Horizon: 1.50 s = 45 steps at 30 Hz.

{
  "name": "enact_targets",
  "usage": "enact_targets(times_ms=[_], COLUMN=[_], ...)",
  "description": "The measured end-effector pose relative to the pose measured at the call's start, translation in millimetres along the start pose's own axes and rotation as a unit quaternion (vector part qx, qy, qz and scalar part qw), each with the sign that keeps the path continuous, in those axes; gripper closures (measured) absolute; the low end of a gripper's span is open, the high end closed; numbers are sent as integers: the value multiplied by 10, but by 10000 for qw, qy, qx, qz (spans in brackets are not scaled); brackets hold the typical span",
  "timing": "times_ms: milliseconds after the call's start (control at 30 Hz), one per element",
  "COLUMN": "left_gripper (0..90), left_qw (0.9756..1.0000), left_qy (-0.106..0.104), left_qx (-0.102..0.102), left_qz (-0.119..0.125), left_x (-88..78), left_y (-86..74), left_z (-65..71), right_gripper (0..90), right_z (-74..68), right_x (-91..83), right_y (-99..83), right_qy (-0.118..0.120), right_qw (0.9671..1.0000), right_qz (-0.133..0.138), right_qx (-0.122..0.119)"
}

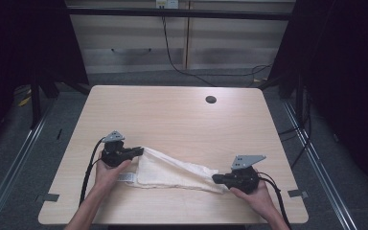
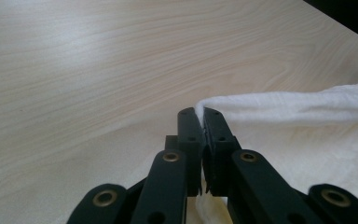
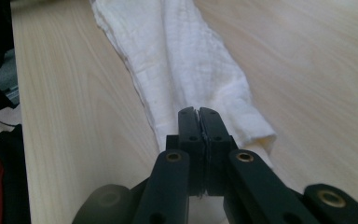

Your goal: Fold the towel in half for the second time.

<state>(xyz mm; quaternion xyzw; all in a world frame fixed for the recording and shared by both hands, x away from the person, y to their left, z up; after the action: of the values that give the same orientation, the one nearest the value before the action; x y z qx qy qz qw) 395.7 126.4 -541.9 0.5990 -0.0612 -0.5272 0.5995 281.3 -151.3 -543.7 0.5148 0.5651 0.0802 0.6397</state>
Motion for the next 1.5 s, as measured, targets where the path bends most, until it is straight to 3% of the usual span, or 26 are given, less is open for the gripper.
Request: enact_targets(times_ms=[167, 400, 633, 900, 1033, 1167, 1300, 1433, 1500], left_gripper=[871, 871, 869, 869, 869, 869, 869, 871, 871], left_qw=[10000, 10000, 9994, 9972, 9964, 9950, 9943, 9946, 9933], left_qy=[0, -59, -194, -359, -364, -491, -624, -712, -802], left_qx=[59, 8, 90, 343, 555, 688, 826, 753, 829], left_qz=[-9, 36, 279, 554, 530, 523, 273, 57, -27], left_x=[2, 8, -56, -159, -236, -320, -373, -429, -471], left_y=[-1, 11, 146, 300, 271, 212, 52, -99, -172], left_z=[6, 16, 108, 254, 342, 462, 543, 579, 623], right_gripper=[891, 892, 894, 895, 895, 895, 895, 896, 896], right_z=[-47, -128, -90, 1, 45, 41, 38, 57, 68], right_x=[63, 177, 212, 217, 201, 199, 198, 186, 181], right_y=[-83, -167, -166, -146, -154, -155, -157, -160, -164], right_qy=[137, 203, 240, 122, 61, -18, -38, -153, -155], right_qw=[9997, 9983, 9982, 9981, 9977, 9977, 9976, 9978, 9978], right_qz=[-191, -539, -549, -544, -499, -516, -515, -519, -507], right_qx=[39, -81, 88, 265, 452, 443, 457, 373, 398])
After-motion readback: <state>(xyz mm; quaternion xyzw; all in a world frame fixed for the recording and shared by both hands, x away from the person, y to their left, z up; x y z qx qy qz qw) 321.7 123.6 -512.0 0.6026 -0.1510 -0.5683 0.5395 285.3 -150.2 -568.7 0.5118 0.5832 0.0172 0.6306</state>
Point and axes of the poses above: each handheld gripper's, and its own axes: x roughly forward along the jaws, y roughly out of its top, z roughly to its right, the point moved 10 cm from there along x, roughly forward along the jaws, and after that the axes turned 1 degree about -z, right-handed, at the moved point
